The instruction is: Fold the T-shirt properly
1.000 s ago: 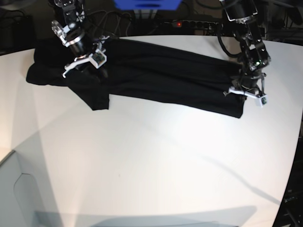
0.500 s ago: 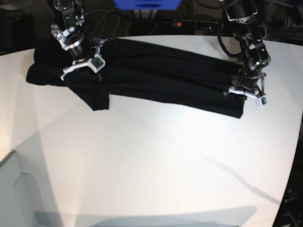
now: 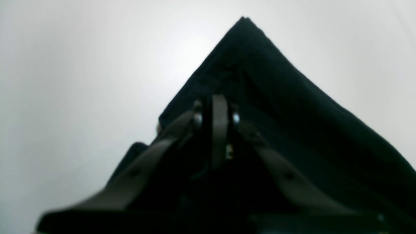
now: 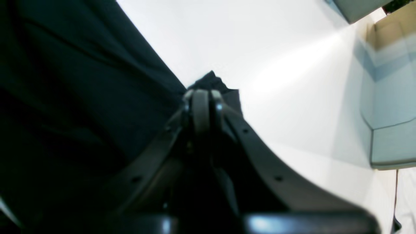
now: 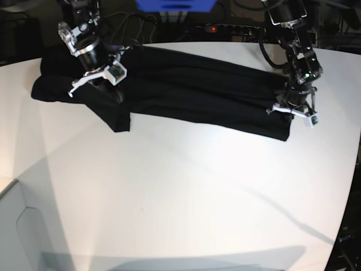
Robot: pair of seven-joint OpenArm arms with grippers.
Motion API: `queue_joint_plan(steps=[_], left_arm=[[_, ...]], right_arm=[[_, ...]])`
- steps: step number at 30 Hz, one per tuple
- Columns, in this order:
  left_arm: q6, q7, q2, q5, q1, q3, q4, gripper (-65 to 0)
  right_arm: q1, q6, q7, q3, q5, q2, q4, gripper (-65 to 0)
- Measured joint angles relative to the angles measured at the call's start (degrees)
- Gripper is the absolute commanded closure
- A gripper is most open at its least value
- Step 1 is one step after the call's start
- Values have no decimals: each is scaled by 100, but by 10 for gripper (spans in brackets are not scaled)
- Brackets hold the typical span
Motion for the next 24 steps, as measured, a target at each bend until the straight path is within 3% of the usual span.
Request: queue_joint_plan(steps=[4,9,13,24], left_arm=[[0,0,2,0,0,0,0,-1],[0,0,0,0,0,2,0,-1],[0,-9,0,2,2,17,0,-1],[0,-15,0,0,0,28,0,-1]], right_arm=[[-293,26,42,0,0,7,205,0],[-673,492,44,-24,2,2,229,0],[-992,511,42,-319,411,92,243,0],[-1320,511,-42,-1185,409,210,245,0]])
